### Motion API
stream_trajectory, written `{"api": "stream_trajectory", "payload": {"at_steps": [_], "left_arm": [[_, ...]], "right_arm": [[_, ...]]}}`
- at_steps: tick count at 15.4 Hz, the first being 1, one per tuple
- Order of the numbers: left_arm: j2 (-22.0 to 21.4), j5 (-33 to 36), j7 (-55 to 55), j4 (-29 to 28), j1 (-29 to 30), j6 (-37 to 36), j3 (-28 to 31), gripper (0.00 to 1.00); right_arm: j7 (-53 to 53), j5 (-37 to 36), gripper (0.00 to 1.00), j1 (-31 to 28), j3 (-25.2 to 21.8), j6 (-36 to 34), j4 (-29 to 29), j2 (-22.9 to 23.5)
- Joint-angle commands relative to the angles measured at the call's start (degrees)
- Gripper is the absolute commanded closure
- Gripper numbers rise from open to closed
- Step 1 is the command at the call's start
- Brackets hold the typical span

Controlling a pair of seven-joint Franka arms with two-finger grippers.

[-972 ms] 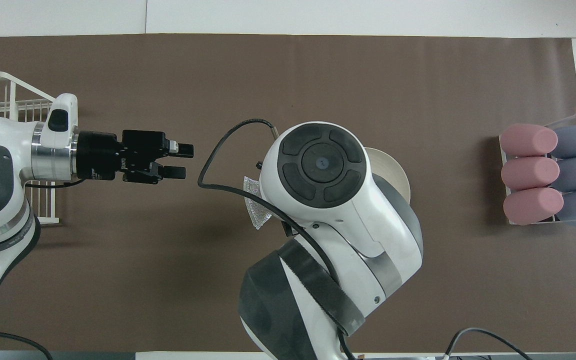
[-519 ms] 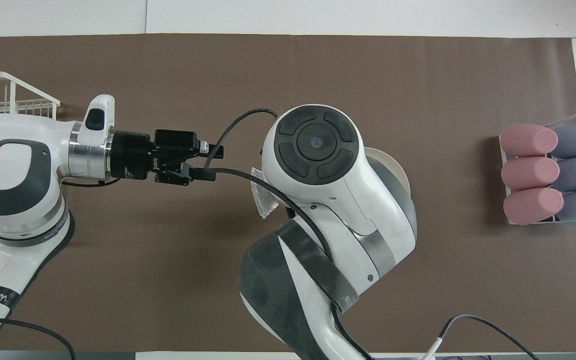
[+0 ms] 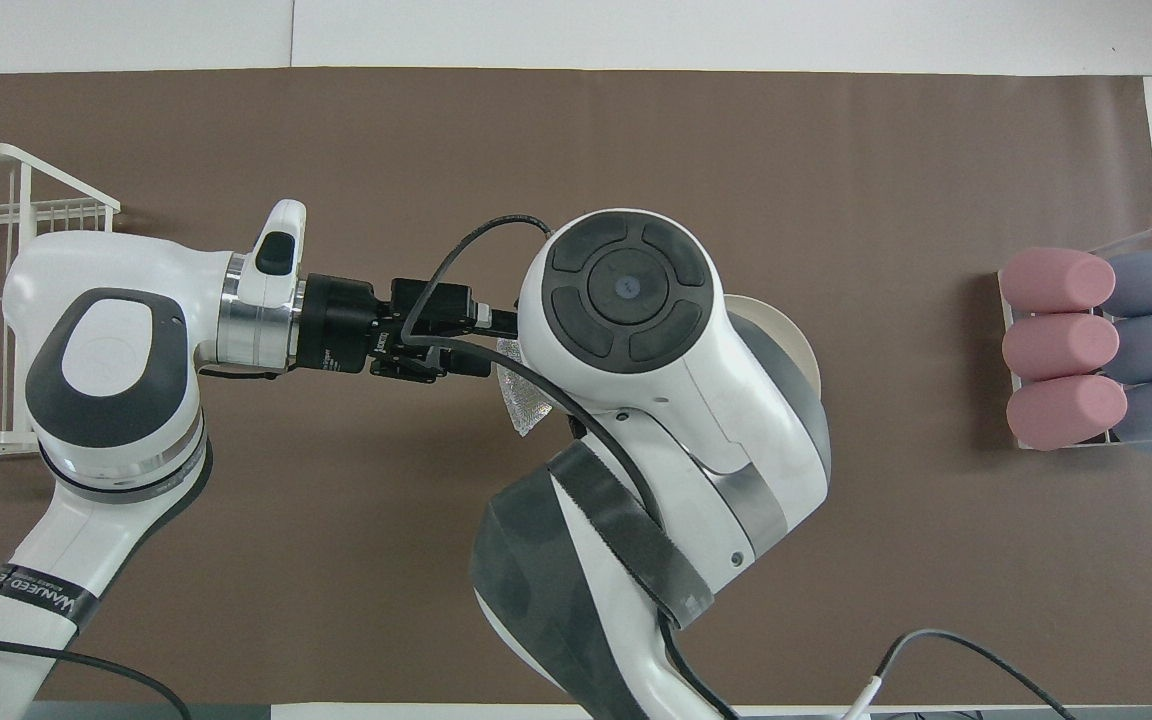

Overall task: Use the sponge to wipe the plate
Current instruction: 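Lift the cloth off the plate with the right gripper while the left gripper reaches over, then grasp the cloth with the left gripper while the right gripper opens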

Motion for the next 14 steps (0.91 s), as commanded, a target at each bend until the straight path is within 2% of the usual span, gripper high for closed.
{"api": "stream_trajectory", "payload": {"at_steps": [1, 5, 8, 10, 12, 14], "left_arm": [[0.44, 0.22, -1.13, 0.76, -0.61, -1.09, 0.66, 0.05], [0.36, 1.8, -1.39, 0.85, -0.53, -2.68, 0.66, 0.2], [0.27, 2.33, -1.65, 1.03, -0.26, -4.71, 0.75, 0.39], [0.27, 2.5, -2.09, 1.03, -0.17, -4.88, 0.75, 0.62], [0.27, 3.2, -2.8, 1.11, -0.17, -5.41, 0.75, 1.0], [0.09, 3.21, -3.93, 1.11, -0.17, -5.41, 0.75, 1.0]], "right_arm": [[0.61, -1.59, 1.0, -0.39, 0.47, 0.19, 1.16, 0.76], [0.61, -1.5, 1.0, -0.48, 0.47, 0.19, 1.16, 0.76], [0.61, -1.5, 1.0, -0.57, 0.47, 0.19, 1.16, 0.76], [0.52, -1.5, 1.0, -0.57, 0.47, 0.19, 1.16, 0.76], [0.52, -1.5, 1.0, -0.57, 0.47, 0.11, 1.16, 0.76], [0.52, -1.5, 1.0, -0.57, 0.47, 0.19, 1.16, 0.76]]}}
